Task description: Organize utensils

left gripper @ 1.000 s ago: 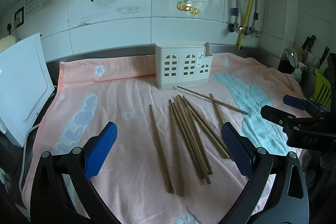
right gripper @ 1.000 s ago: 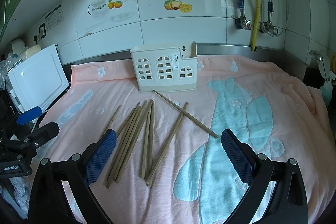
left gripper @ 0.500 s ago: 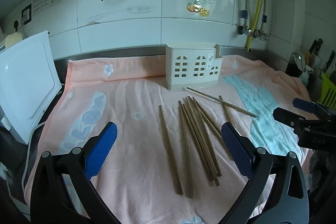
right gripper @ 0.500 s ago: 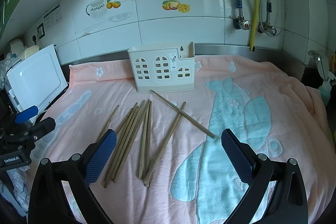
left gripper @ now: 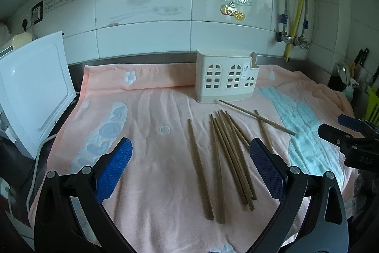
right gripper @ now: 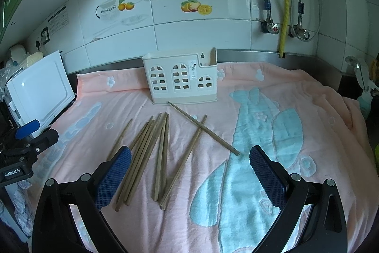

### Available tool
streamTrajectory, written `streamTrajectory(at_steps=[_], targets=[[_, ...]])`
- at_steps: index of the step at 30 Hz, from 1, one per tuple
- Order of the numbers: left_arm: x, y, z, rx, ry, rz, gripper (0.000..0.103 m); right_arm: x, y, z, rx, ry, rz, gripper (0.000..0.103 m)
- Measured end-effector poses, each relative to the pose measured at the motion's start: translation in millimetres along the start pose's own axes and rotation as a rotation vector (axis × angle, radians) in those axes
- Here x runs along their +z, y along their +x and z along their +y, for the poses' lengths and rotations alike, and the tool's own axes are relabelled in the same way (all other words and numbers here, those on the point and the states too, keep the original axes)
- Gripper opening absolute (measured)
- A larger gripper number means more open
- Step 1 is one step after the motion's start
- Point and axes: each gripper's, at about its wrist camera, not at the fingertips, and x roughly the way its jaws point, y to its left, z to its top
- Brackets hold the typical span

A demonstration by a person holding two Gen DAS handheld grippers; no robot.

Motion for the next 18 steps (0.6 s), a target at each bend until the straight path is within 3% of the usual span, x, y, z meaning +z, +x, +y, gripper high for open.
streamTrajectory(at_steps=[18], targets=[[-1.1, -0.9, 3.5, 0.006, -0.007, -0.002, 0.098, 0.5, -0.5, 1.9, 0.005, -0.004, -0.003, 0.097]])
